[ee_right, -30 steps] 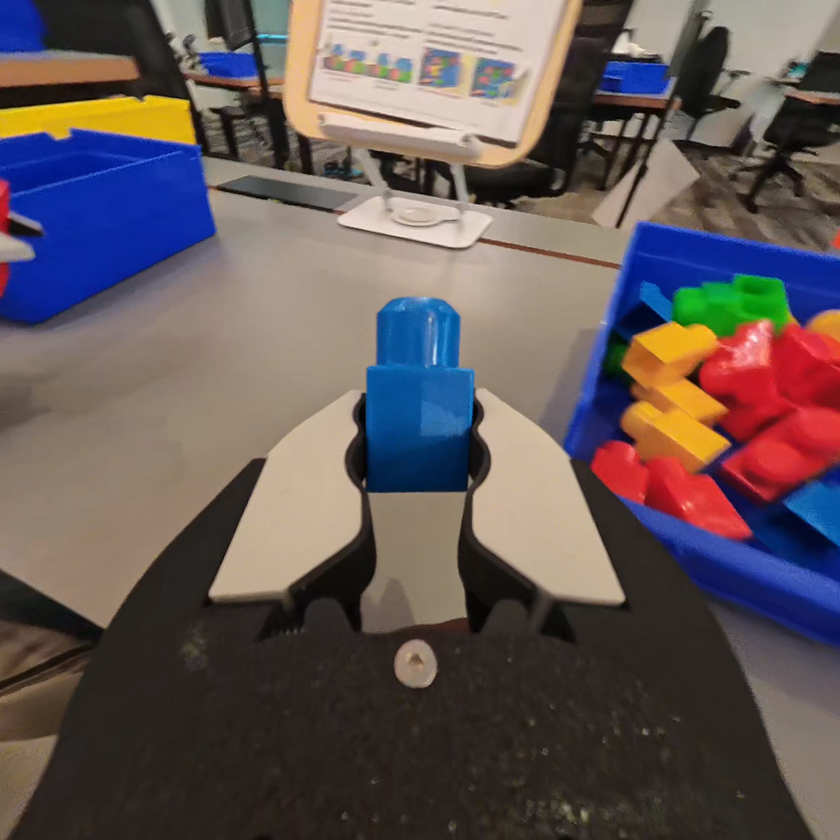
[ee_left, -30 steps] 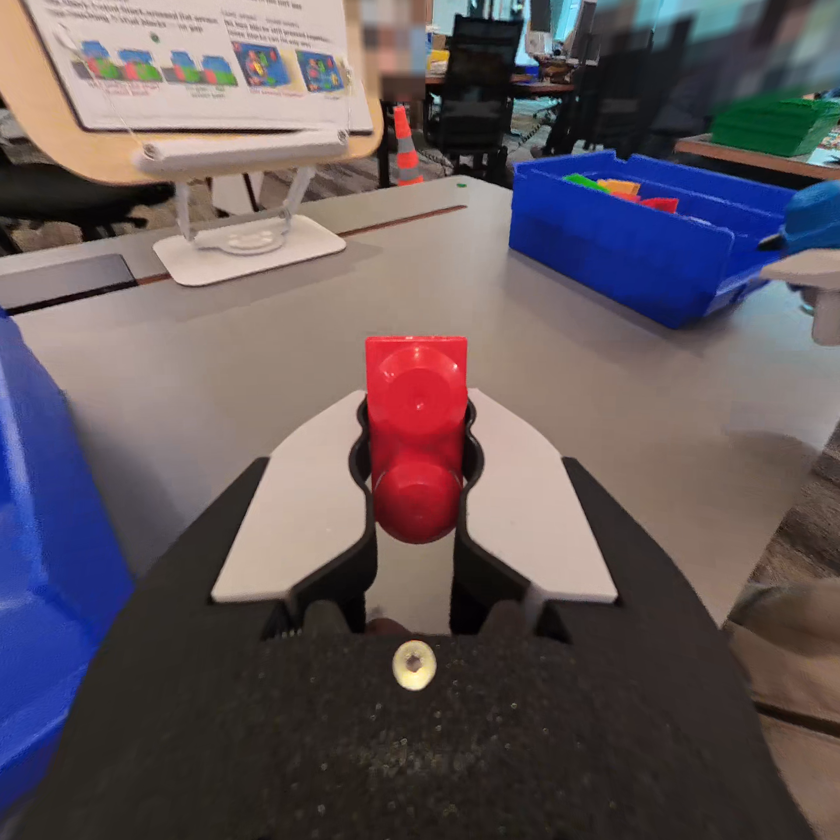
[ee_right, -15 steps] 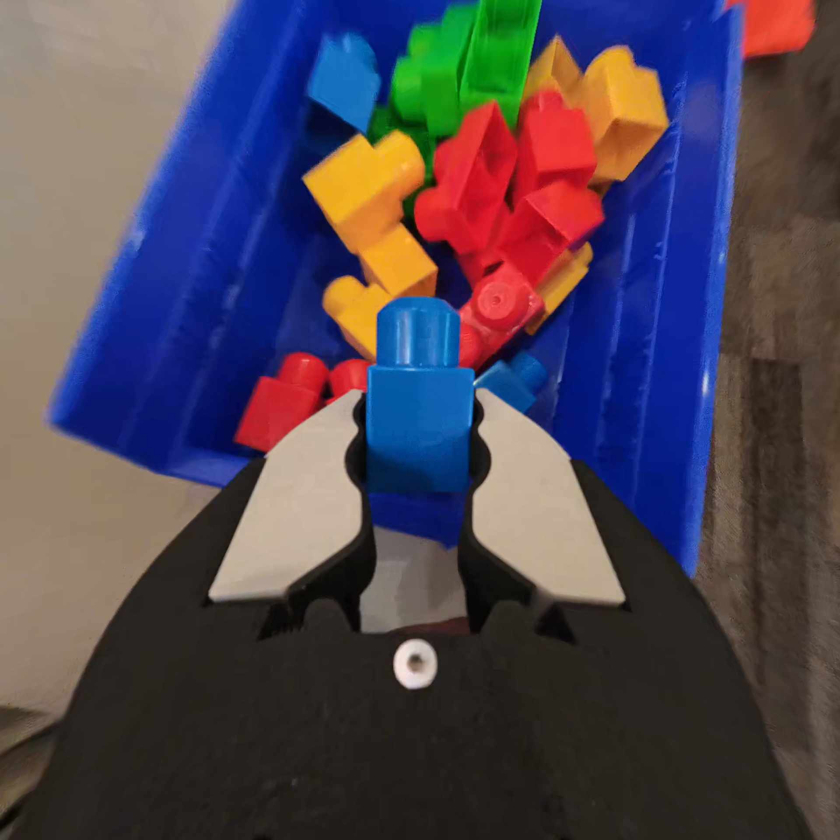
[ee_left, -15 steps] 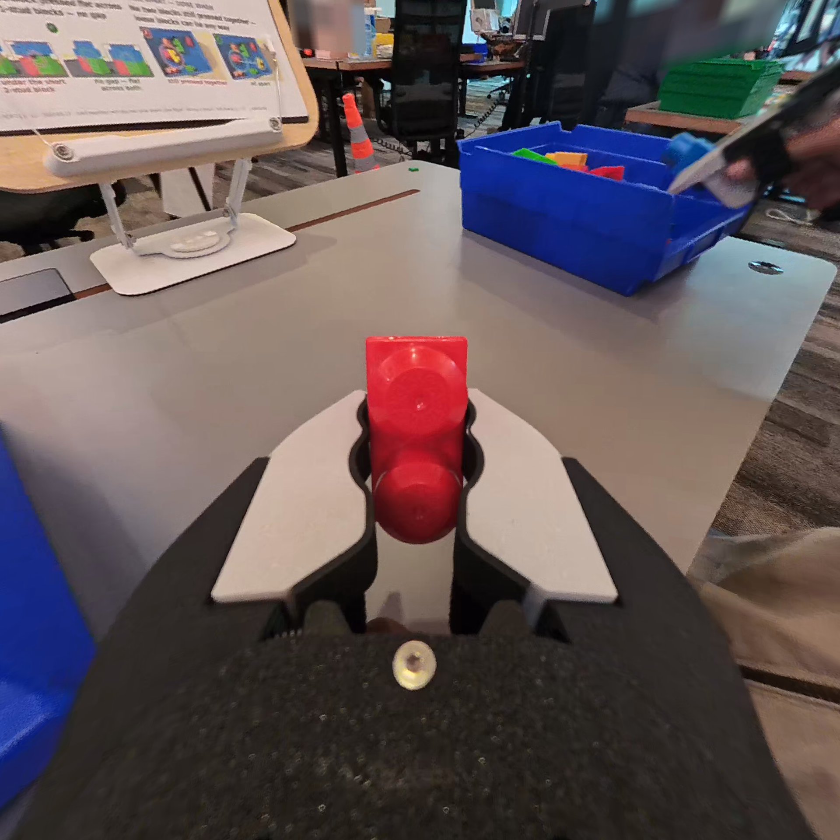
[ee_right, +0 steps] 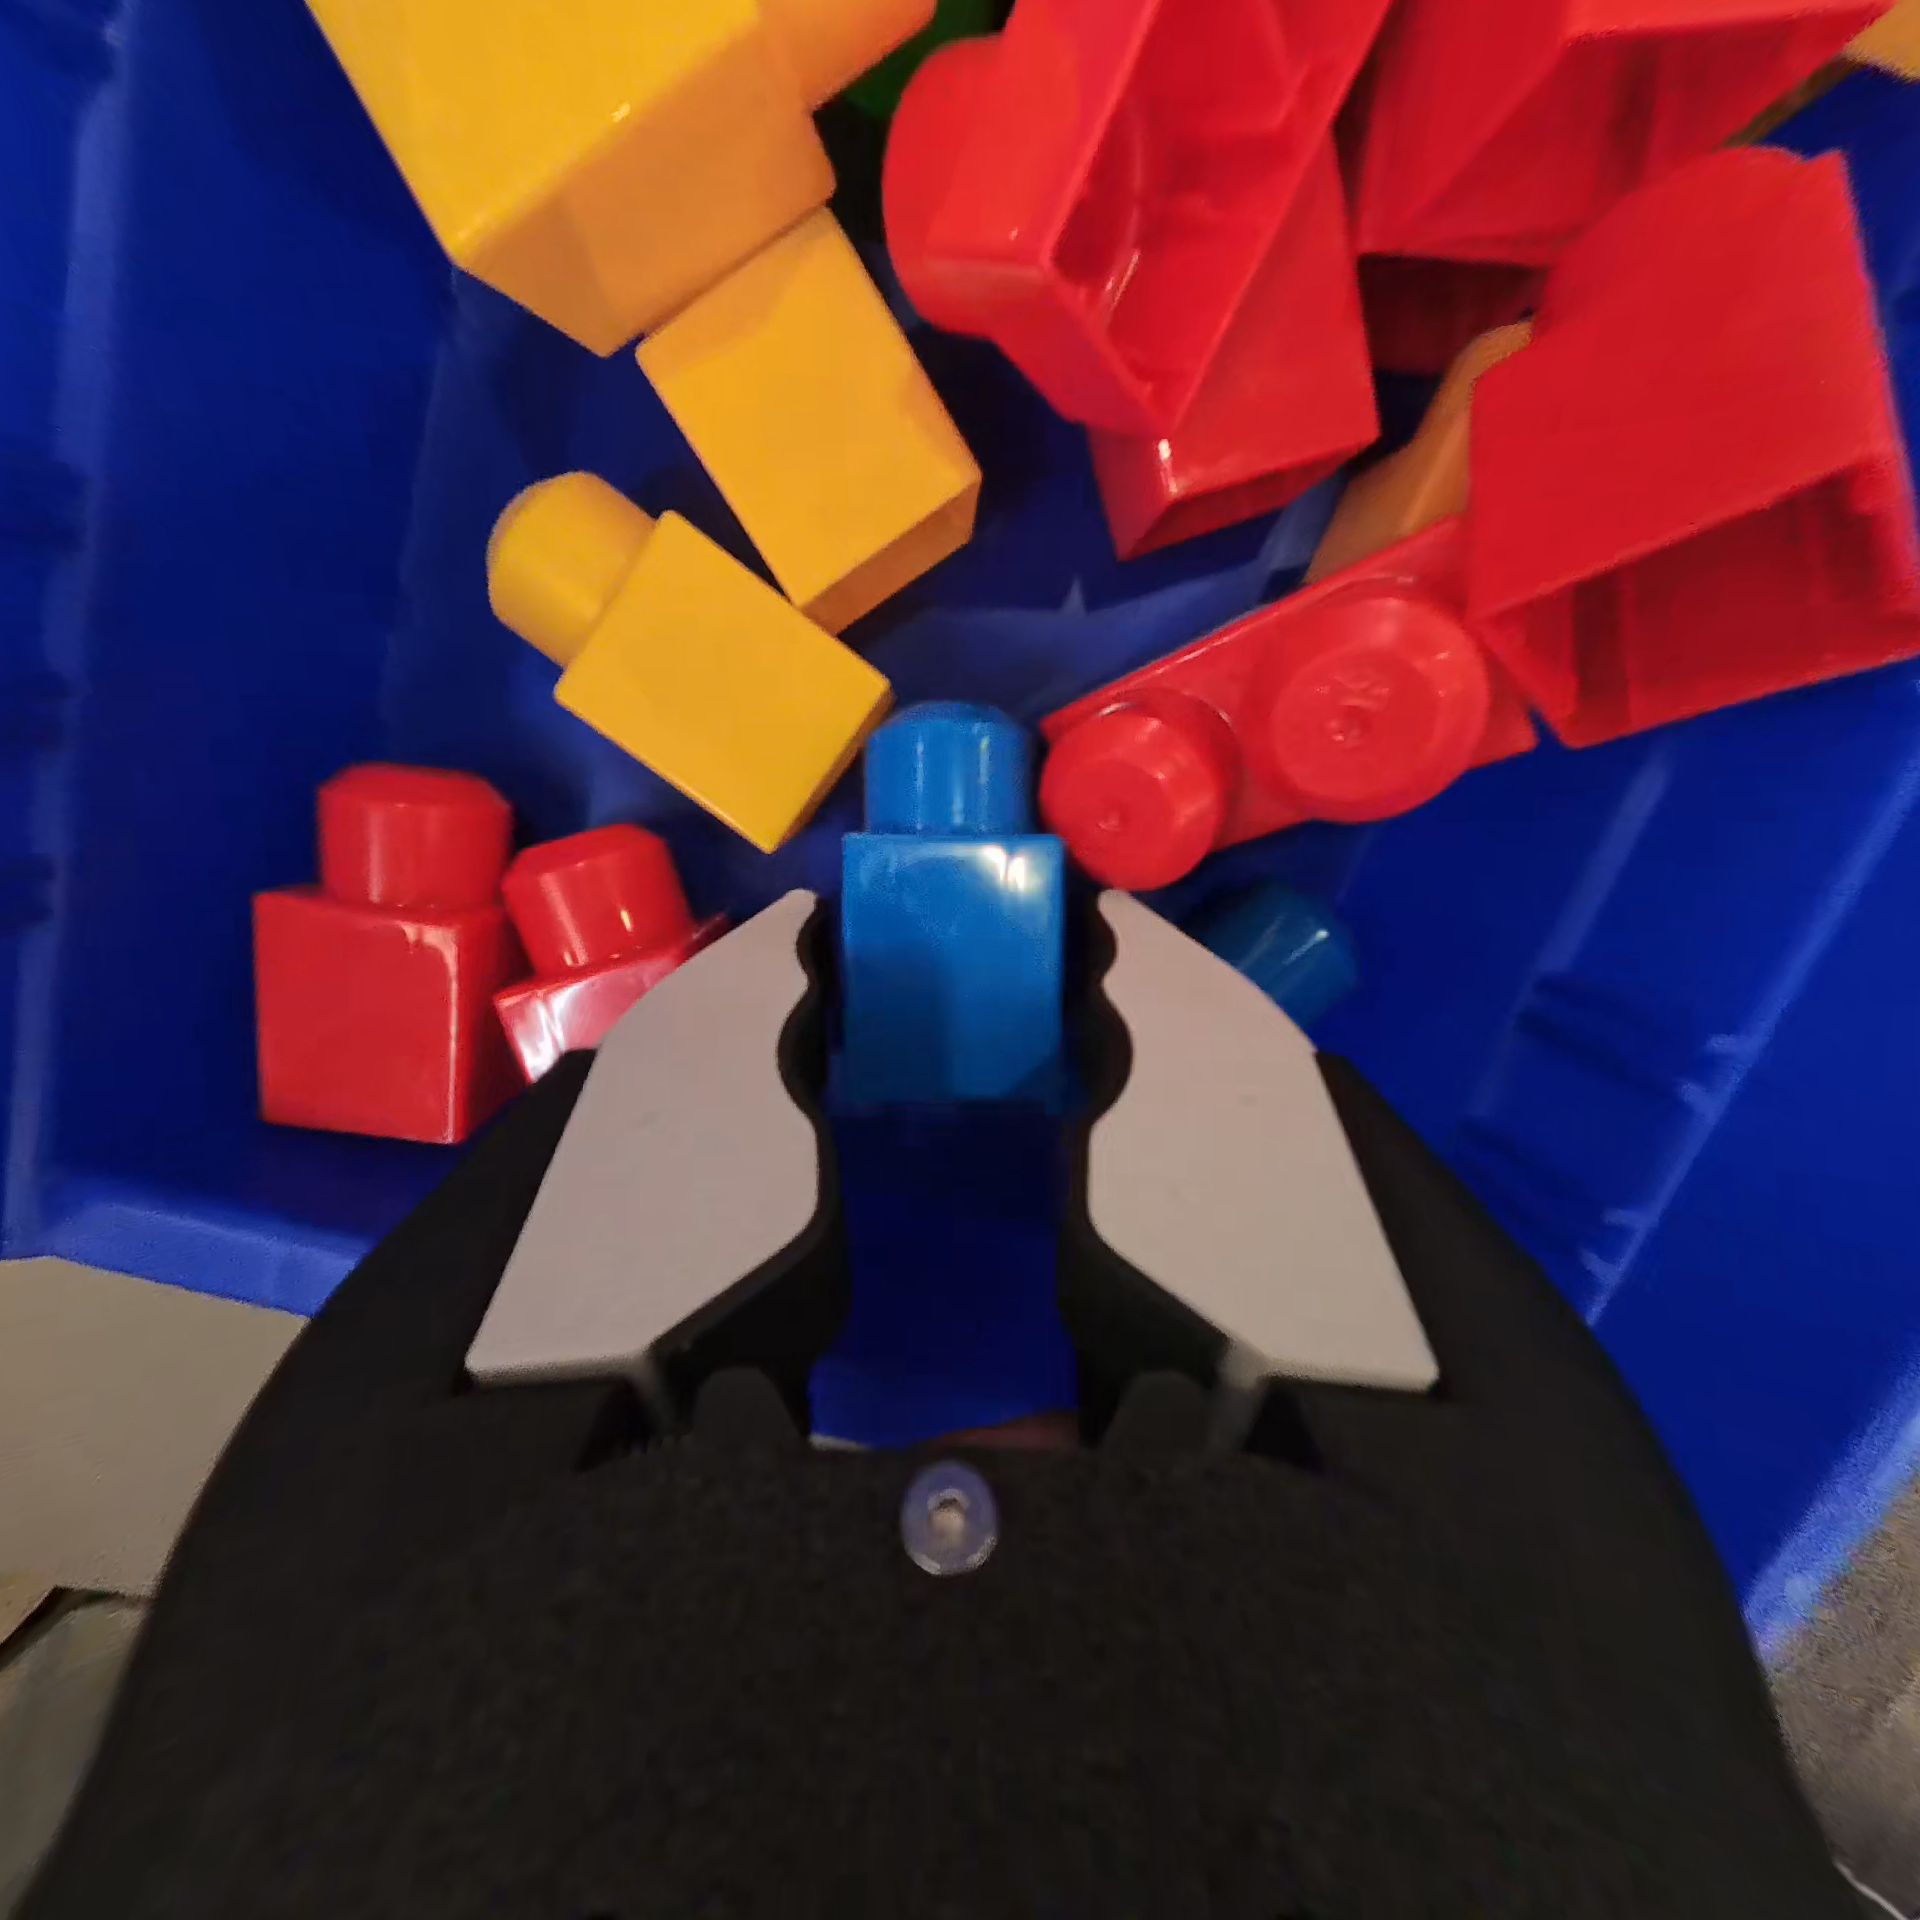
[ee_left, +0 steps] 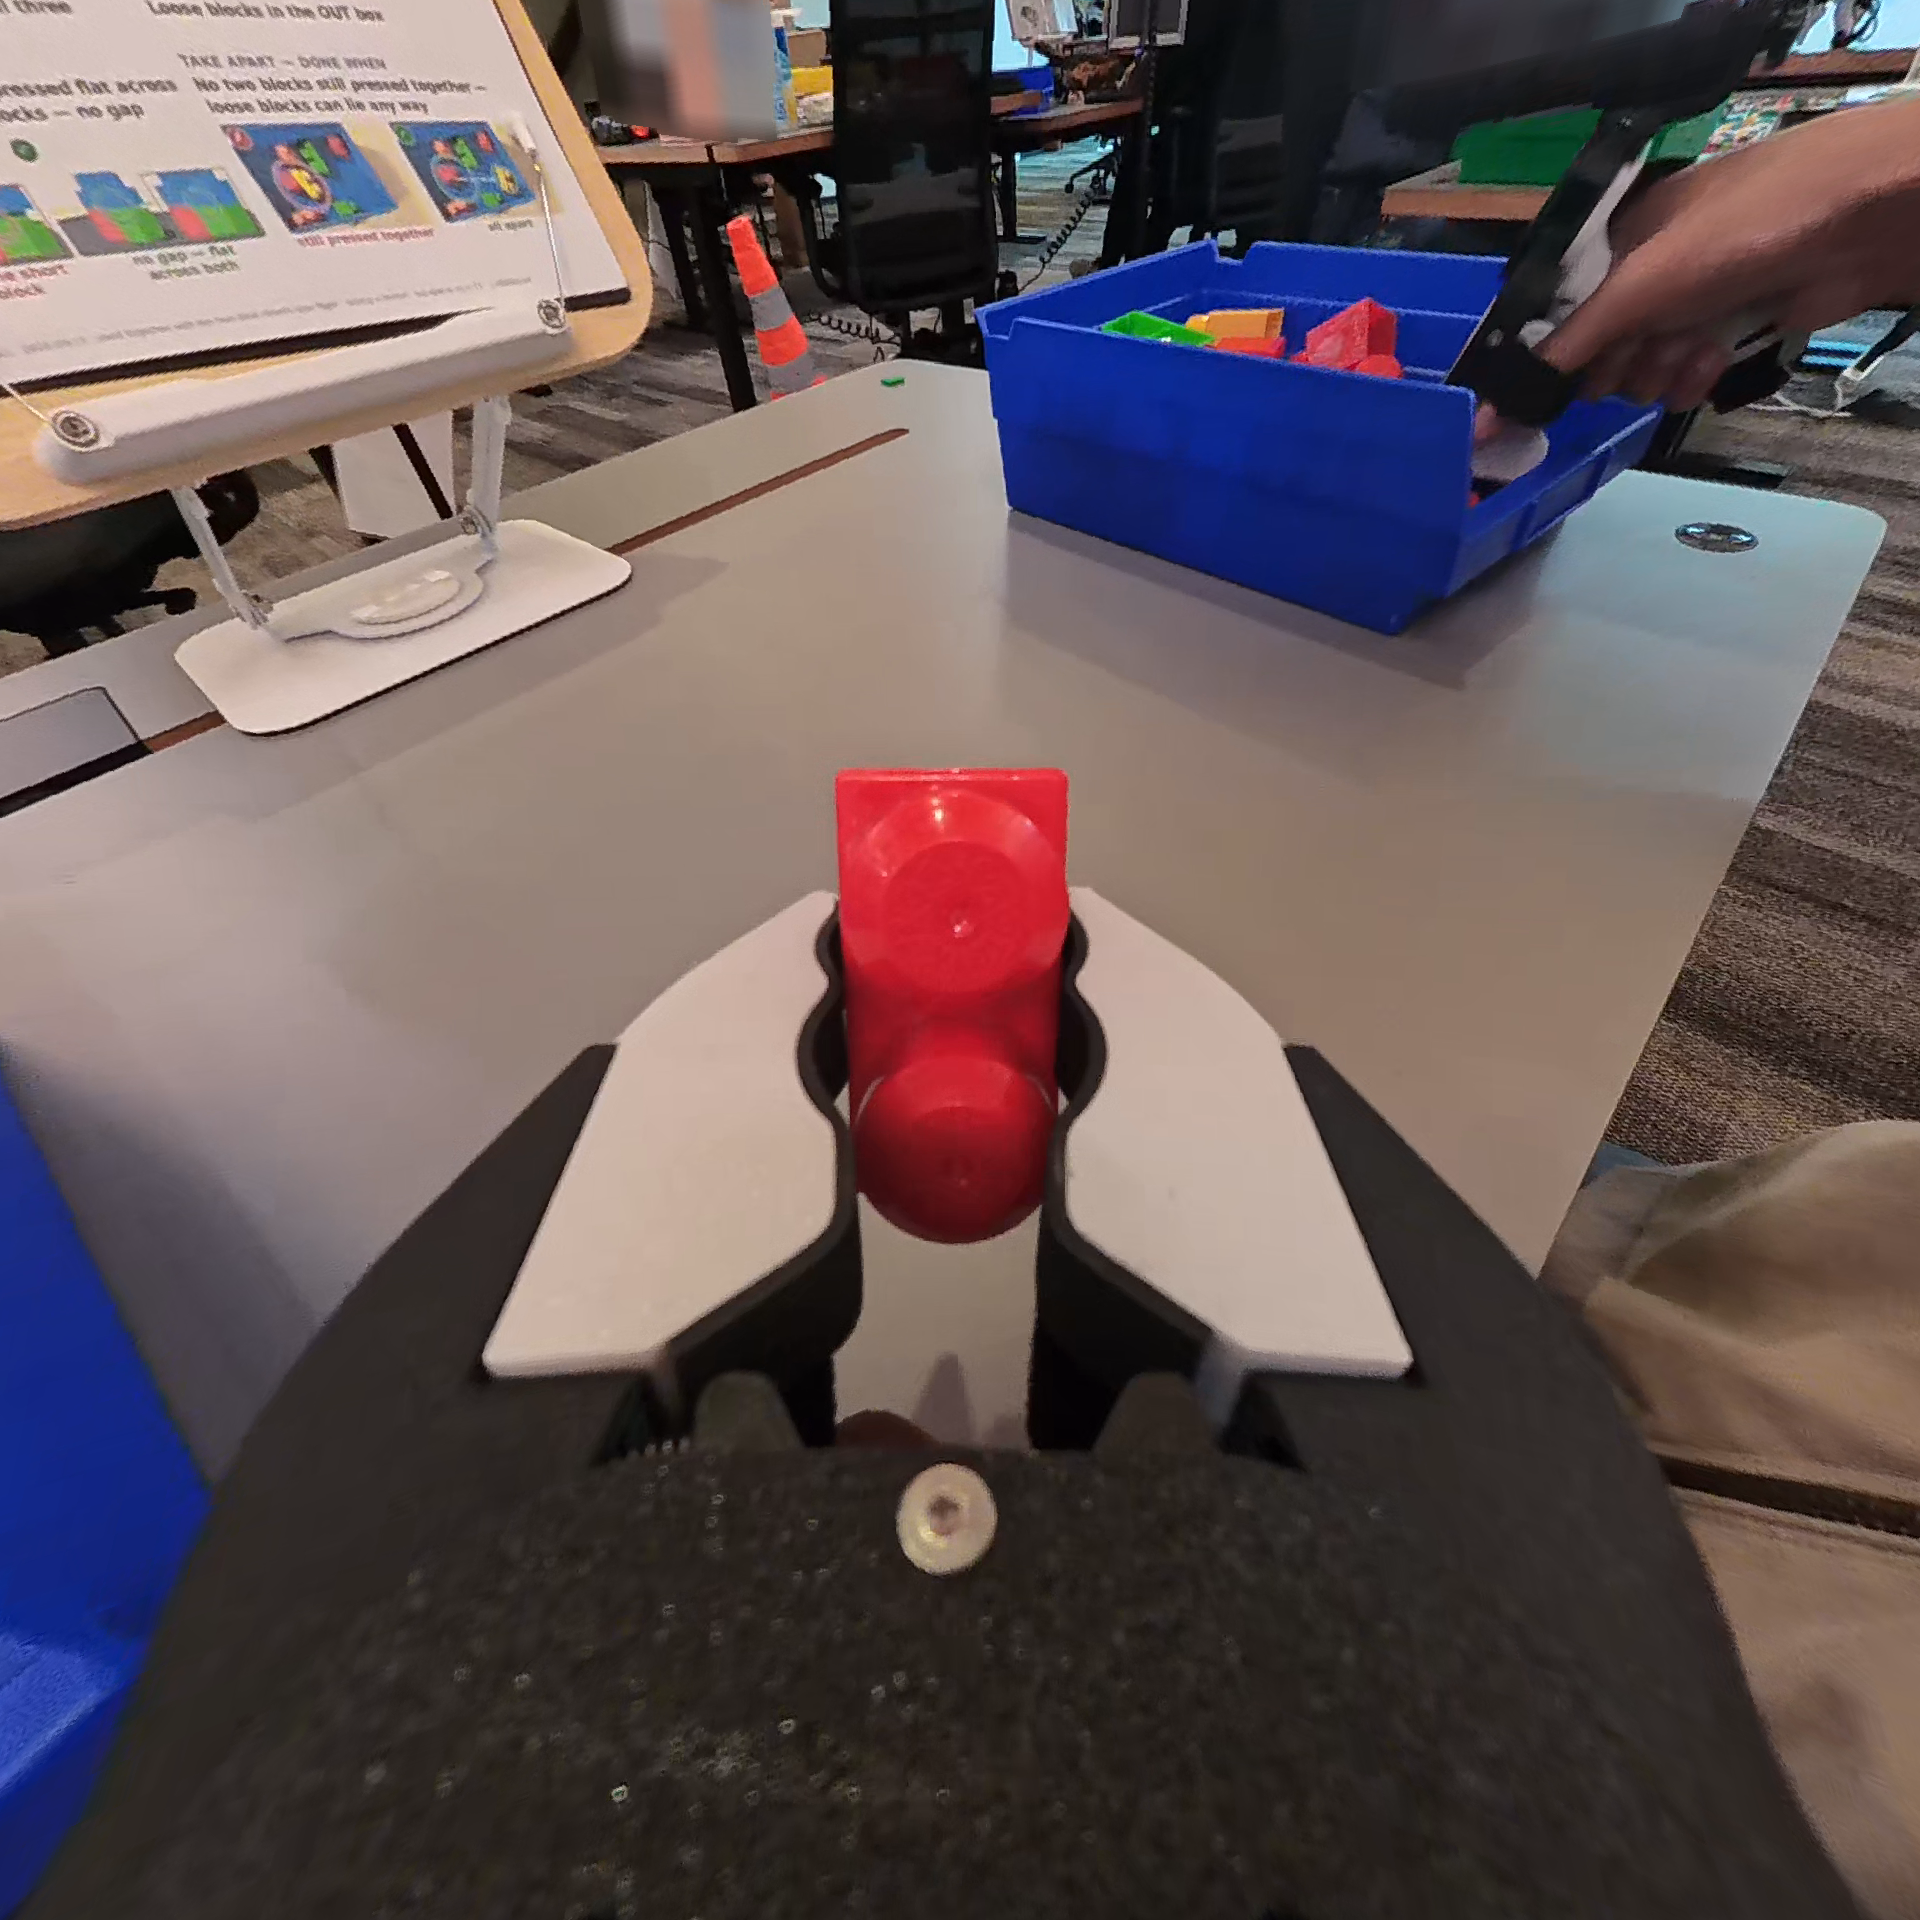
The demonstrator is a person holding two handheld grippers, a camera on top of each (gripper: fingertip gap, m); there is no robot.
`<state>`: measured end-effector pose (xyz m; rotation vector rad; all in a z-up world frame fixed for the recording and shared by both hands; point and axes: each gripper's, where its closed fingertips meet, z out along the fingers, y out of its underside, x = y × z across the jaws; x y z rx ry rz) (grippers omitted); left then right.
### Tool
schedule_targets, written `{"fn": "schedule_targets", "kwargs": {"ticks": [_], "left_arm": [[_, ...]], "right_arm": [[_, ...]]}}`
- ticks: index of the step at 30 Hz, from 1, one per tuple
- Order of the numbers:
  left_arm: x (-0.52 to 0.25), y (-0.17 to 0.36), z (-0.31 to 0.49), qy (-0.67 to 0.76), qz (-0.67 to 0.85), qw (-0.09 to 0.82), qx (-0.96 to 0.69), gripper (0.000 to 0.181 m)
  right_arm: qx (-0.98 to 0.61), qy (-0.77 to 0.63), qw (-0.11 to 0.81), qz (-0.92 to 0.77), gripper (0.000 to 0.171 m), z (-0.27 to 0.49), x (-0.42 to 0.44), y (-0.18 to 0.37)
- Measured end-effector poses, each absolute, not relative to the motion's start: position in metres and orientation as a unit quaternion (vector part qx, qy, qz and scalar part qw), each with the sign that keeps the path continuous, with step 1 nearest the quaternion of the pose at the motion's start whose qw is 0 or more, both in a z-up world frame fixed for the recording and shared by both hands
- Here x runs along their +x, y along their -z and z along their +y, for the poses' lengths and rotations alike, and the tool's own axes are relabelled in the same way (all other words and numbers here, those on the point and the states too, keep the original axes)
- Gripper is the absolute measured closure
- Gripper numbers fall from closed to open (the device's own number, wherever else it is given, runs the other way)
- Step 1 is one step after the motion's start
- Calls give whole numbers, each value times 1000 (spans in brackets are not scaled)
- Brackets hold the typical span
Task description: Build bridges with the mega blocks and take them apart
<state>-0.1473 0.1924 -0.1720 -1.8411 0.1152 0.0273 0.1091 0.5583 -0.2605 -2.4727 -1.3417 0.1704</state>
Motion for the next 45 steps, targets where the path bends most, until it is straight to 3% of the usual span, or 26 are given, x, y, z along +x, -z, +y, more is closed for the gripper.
{"fn": "schedule_targets", "kwargs": {"ticks": [3, 6, 12, 16, 24, 31, 38, 45], "left_arm": [[-148, 172, 193, -10, 45, 605, -795, 145], [-156, 172, 193, -16, 25, 606, -795, 145], [-176, 173, 192, -33, -7, 601, -798, 145], [-182, 175, 191, -41, -7, 601, -798, 145], [-185, 182, 187, -51, 29, 584, -810, 145], [-183, 187, 193, -120, 101, 558, -815, 145], [-152, 187, 223, -263, 298, 497, -771, 145], [-121, 180, 247, -313, 391, 483, -719, 145]], "right_arm": [[-859, -56, 190, -471, 107, 556, 110, 242], [-842, -74, 261, -466, 107, 543, 105, 202], [-692, -199, 524, -456, 106, 445, 53, 108], [-647, -289, 574, -409, 101, 371, 19, 124], [-654, -340, 503, -452, 98, 312, -18, 186], [-642, -435, 417, -474, 101, 283, -46, 177], [-603, -530, 237, -547, 101, 223, -109, 164], [-593, -513, 206, -586, 112, 207, -131, 175]]}}
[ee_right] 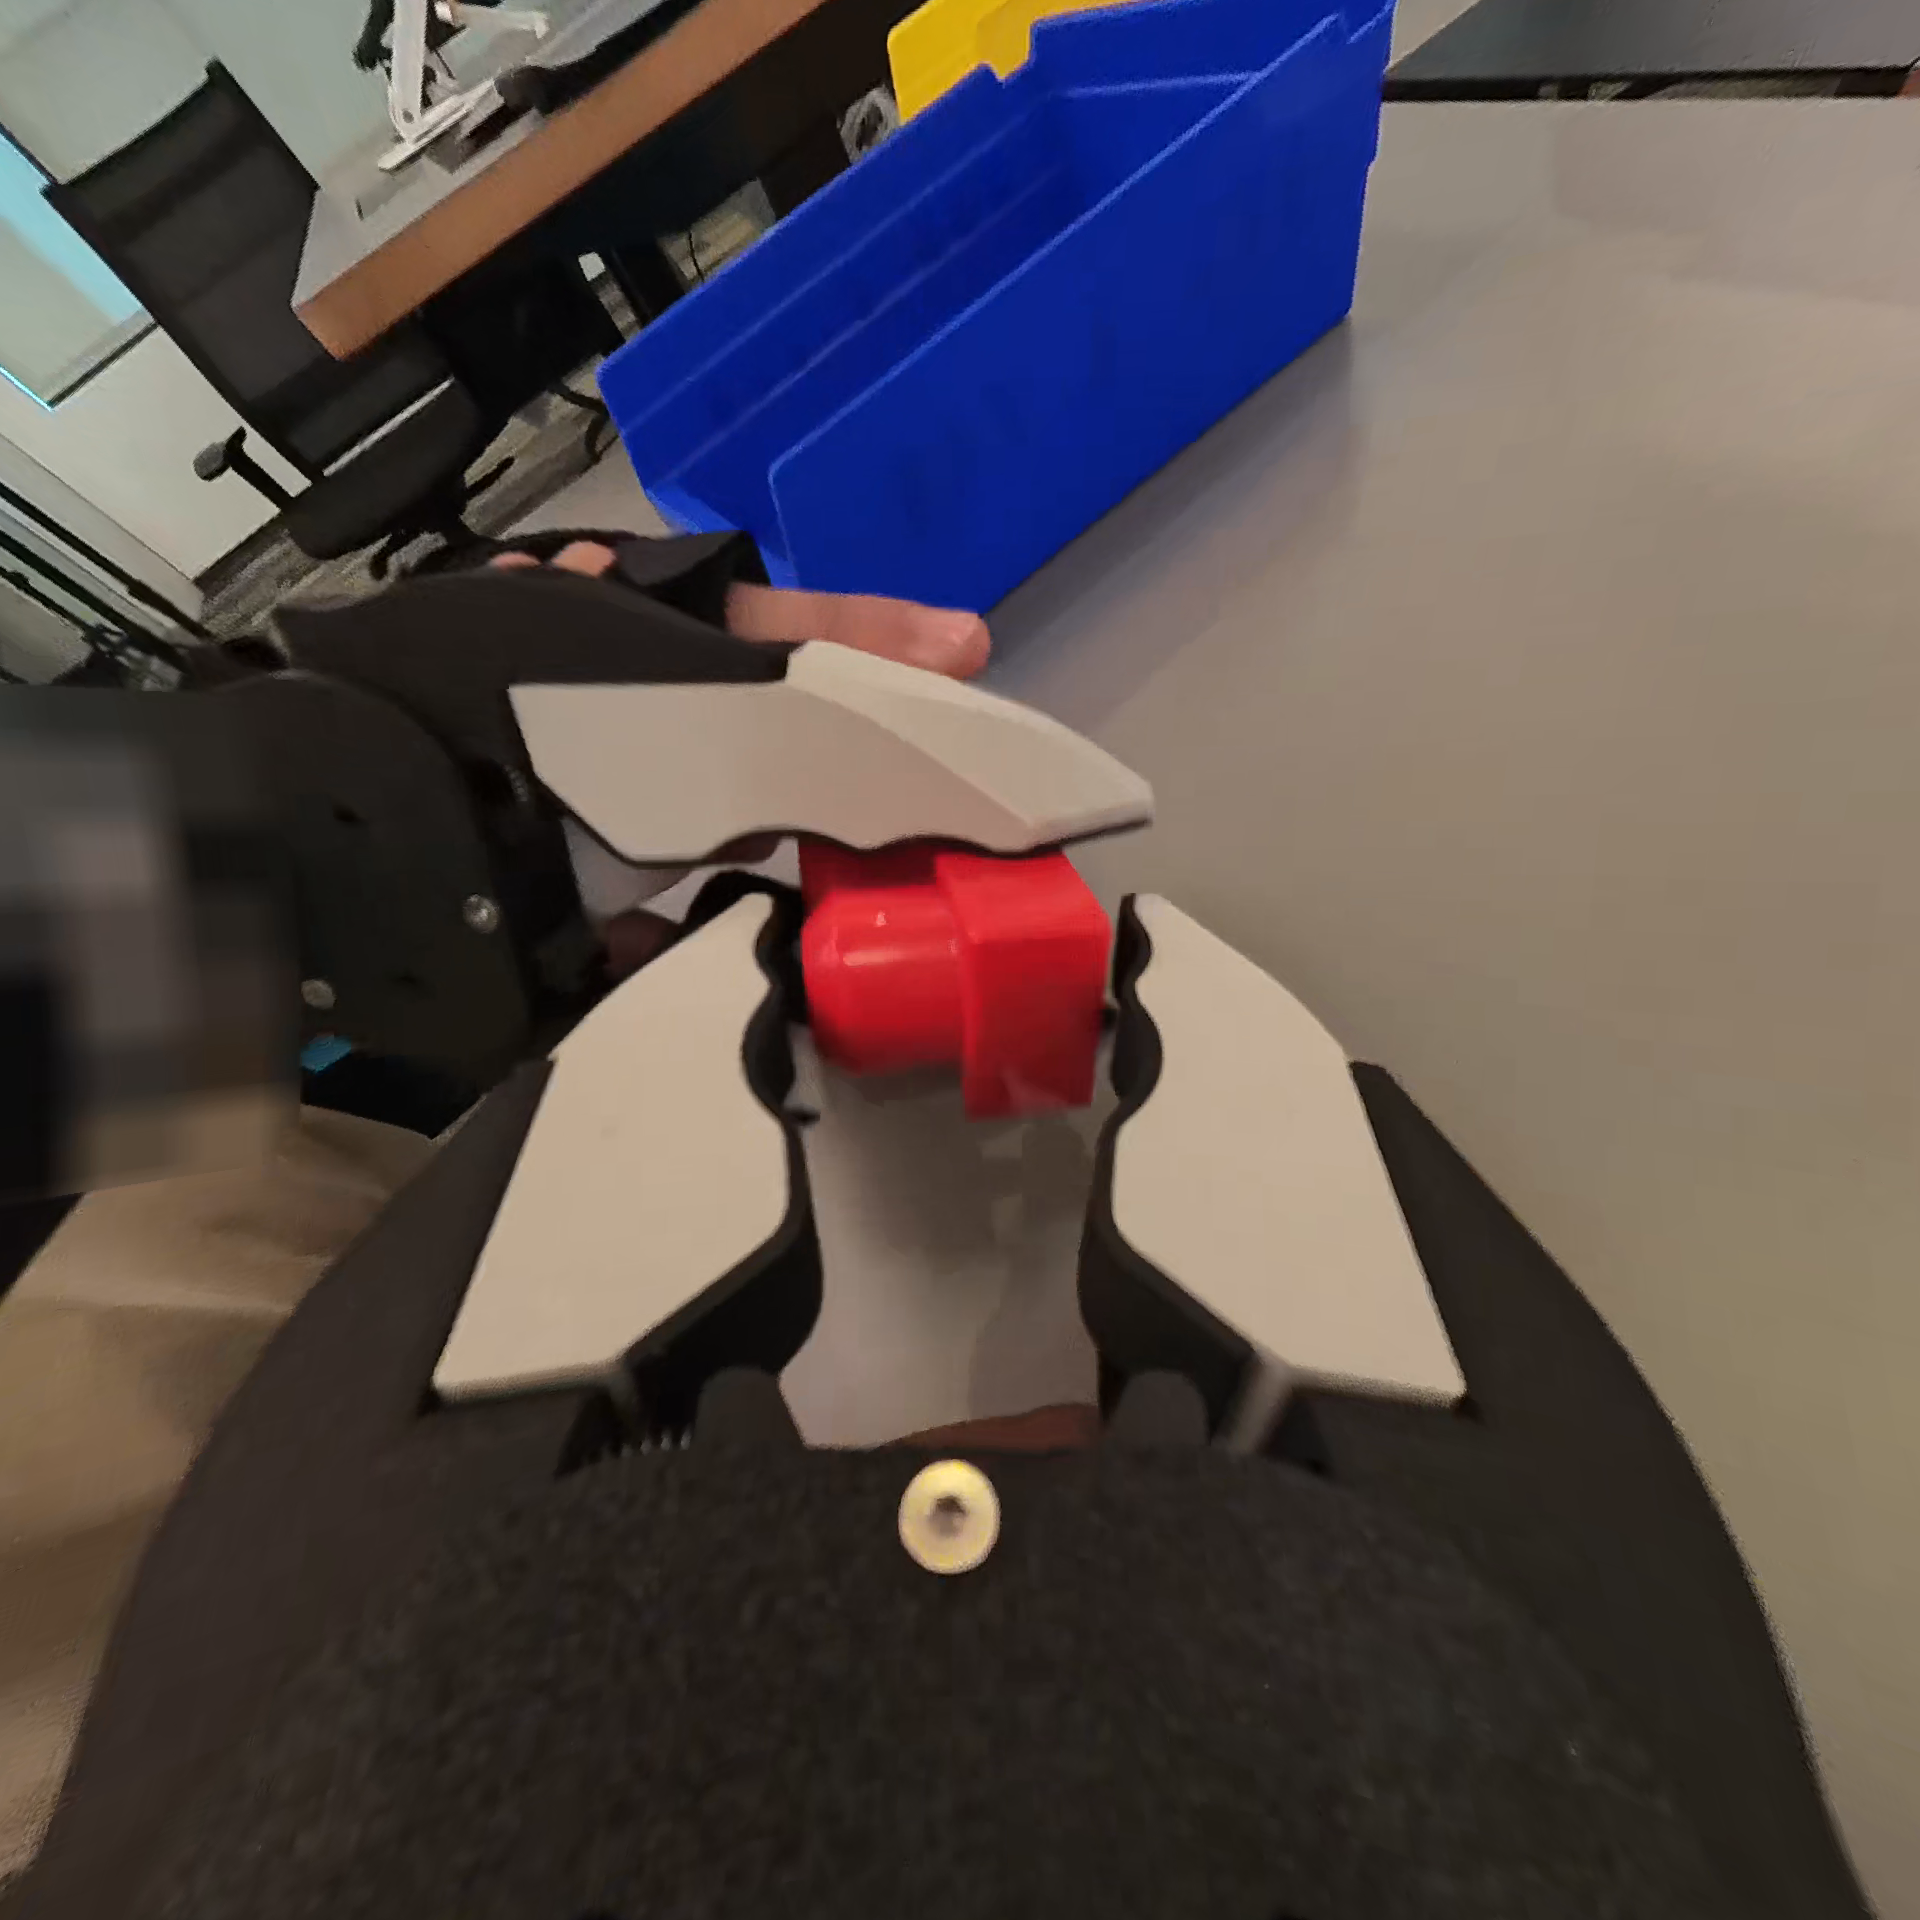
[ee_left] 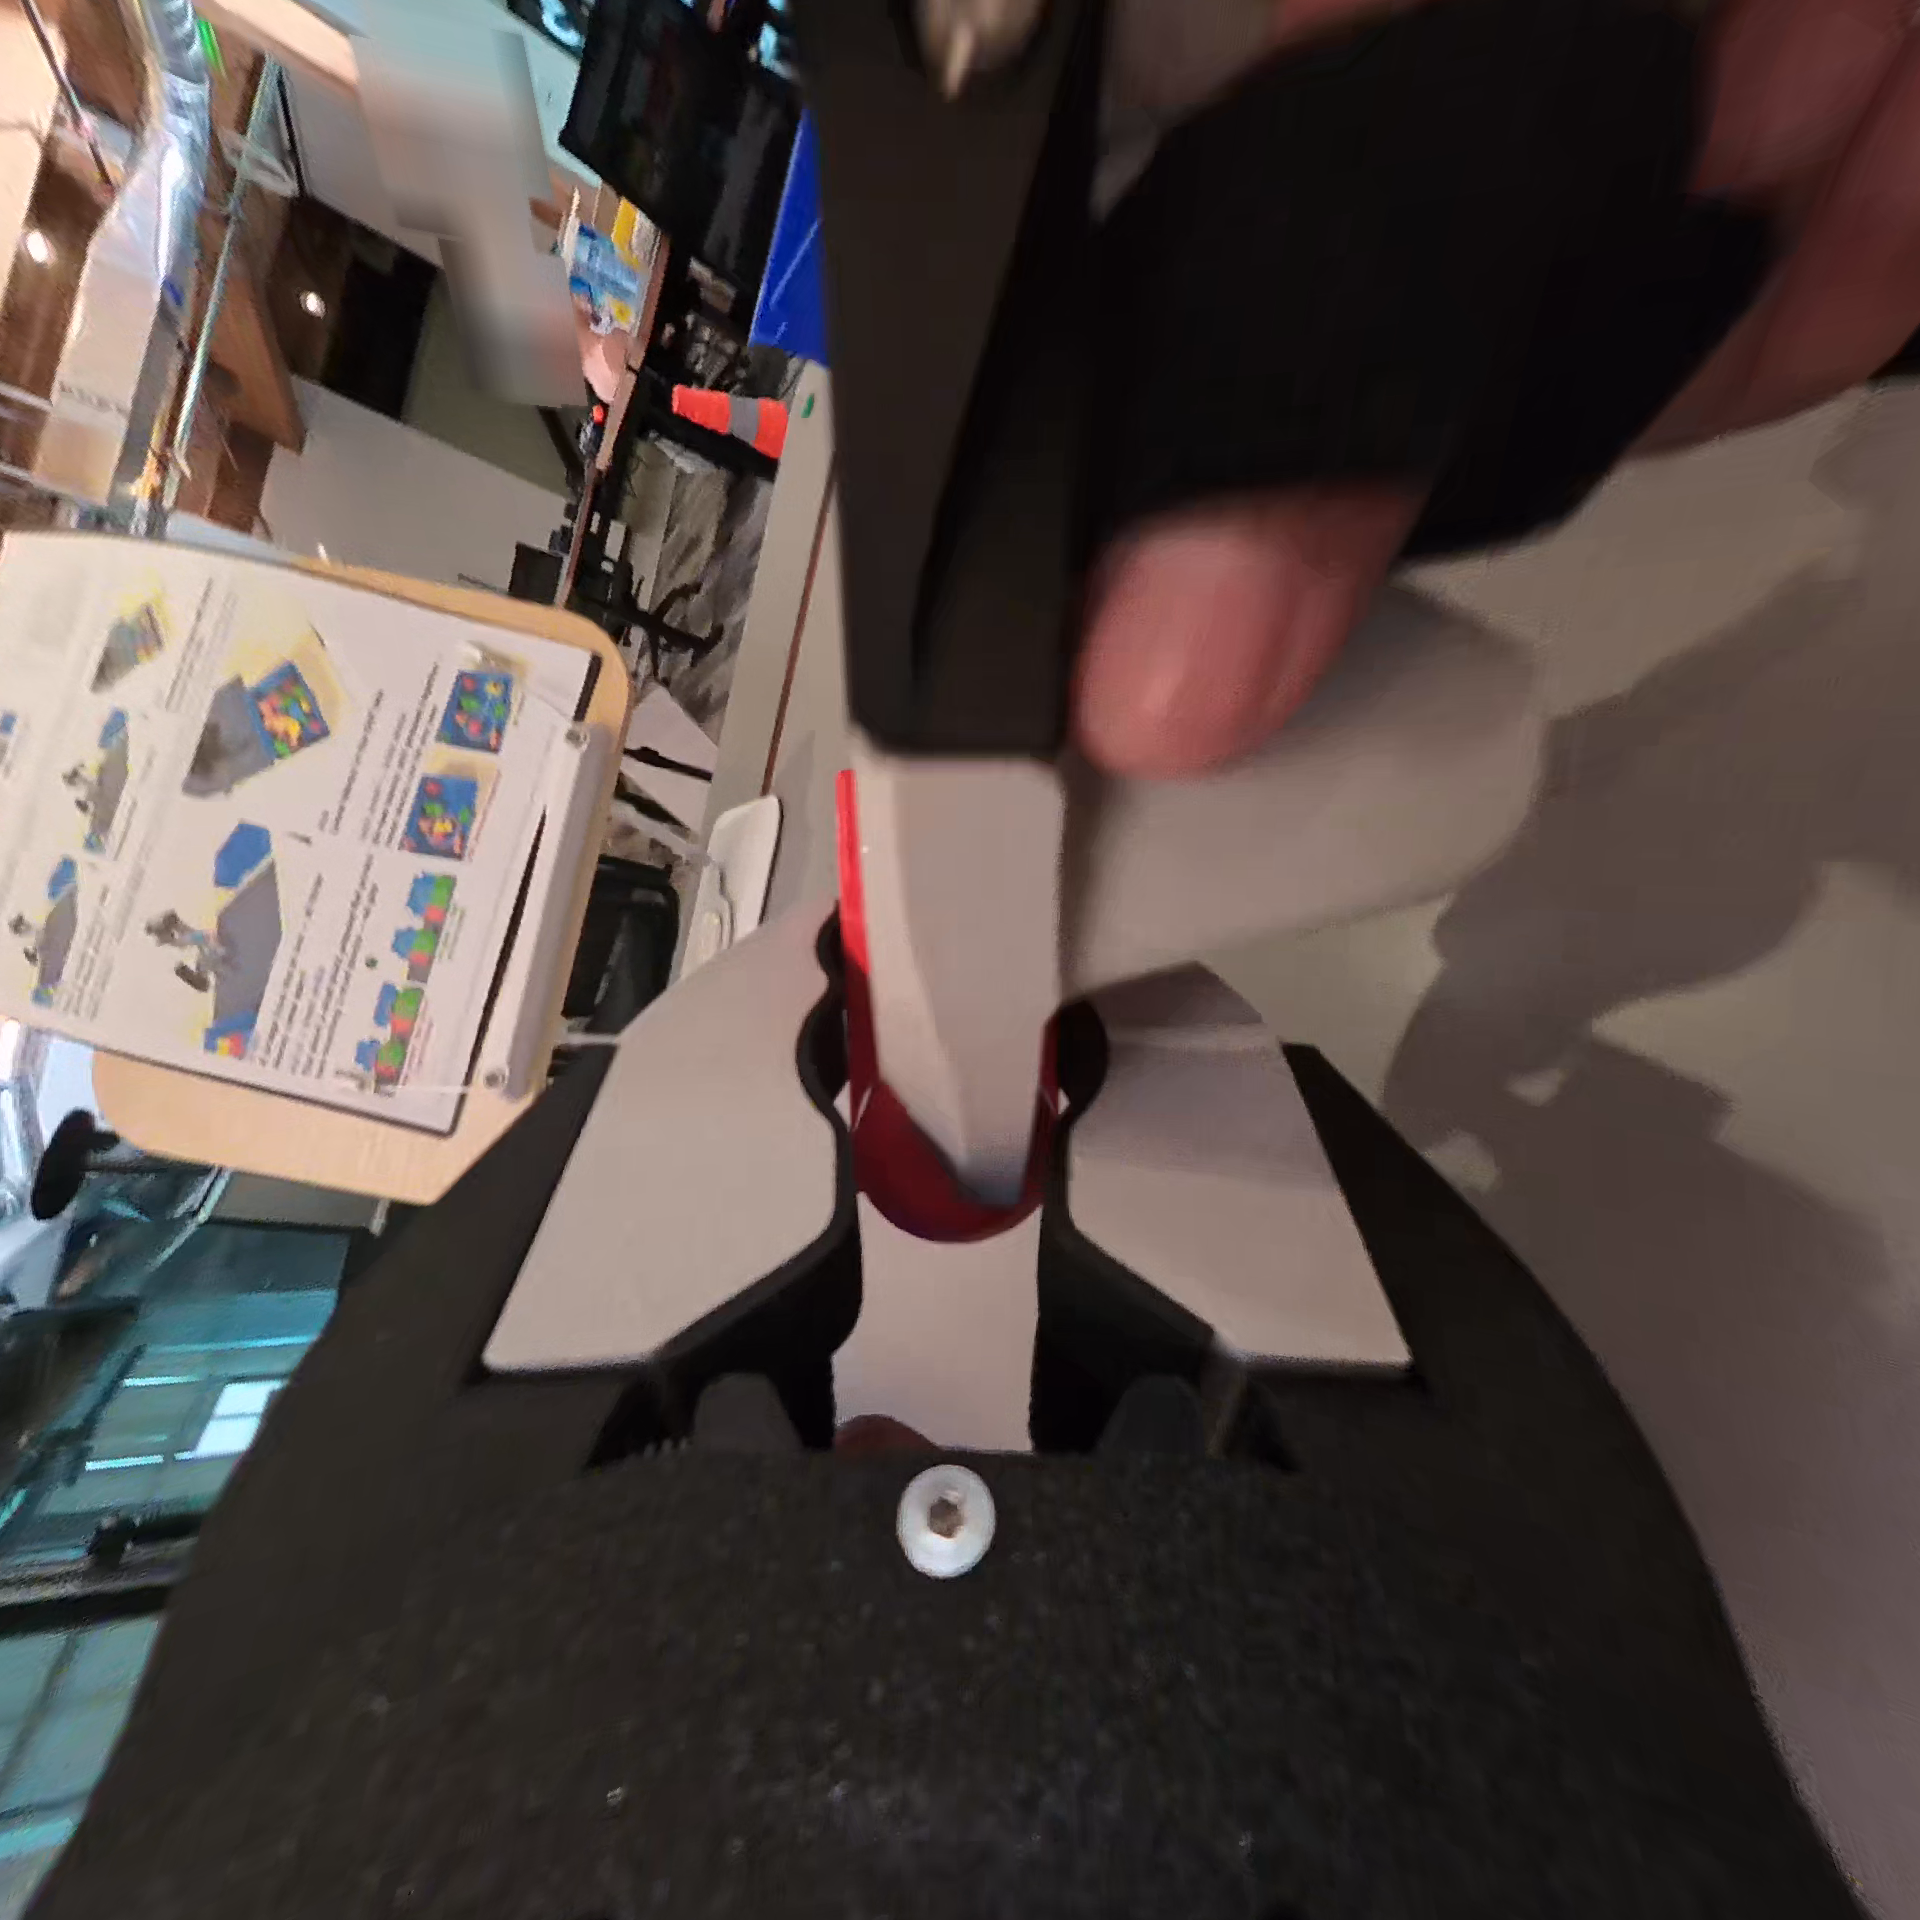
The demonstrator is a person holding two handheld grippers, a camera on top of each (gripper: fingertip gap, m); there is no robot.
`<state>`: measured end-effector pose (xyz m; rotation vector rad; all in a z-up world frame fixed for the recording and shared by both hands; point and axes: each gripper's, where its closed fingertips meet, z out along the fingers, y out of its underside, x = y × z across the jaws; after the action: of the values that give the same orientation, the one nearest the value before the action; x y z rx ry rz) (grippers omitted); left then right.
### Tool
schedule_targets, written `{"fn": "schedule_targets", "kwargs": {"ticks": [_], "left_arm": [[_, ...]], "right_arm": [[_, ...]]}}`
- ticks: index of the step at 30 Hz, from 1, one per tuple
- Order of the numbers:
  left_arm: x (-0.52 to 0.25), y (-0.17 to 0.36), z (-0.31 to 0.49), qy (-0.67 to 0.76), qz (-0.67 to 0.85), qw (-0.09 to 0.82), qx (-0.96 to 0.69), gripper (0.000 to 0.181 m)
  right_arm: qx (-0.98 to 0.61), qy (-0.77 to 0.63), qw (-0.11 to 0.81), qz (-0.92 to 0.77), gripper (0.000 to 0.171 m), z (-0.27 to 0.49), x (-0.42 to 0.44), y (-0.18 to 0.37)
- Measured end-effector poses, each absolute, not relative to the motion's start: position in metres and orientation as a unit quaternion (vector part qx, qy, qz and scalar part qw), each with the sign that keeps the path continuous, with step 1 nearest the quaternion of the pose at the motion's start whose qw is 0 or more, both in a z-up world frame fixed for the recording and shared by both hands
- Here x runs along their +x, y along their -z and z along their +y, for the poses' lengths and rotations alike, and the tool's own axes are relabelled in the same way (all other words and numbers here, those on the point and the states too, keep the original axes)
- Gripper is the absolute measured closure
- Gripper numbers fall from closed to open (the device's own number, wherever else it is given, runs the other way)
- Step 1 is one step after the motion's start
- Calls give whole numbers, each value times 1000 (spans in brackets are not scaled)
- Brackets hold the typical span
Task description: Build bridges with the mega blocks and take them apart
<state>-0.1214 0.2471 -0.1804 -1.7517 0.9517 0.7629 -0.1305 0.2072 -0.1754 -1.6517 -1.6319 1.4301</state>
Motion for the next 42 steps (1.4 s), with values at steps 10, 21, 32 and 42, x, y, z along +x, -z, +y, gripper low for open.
{"fn": "schedule_targets", "kwargs": {"ticks": [10, 21, 32, 42], "left_arm": [[-123, 180, 253, -354, 371, 491, -704, 140], [-191, 168, 206, -225, 84, 564, -790, 121], [-204, 192, 188, -80, -139, 583, -796, 83], [-192, 185, 187, -60, -123, 601, -788, 91]], "right_arm": [[-602, -503, 216, -582, 120, 221, -123, 176], [-647, -420, 379, -511, 120, 300, -66, 164], [-698, -329, 493, -401, 119, 369, 11, 157], [-785, -151, 482, -360, 119, 537, 80, 143]]}}
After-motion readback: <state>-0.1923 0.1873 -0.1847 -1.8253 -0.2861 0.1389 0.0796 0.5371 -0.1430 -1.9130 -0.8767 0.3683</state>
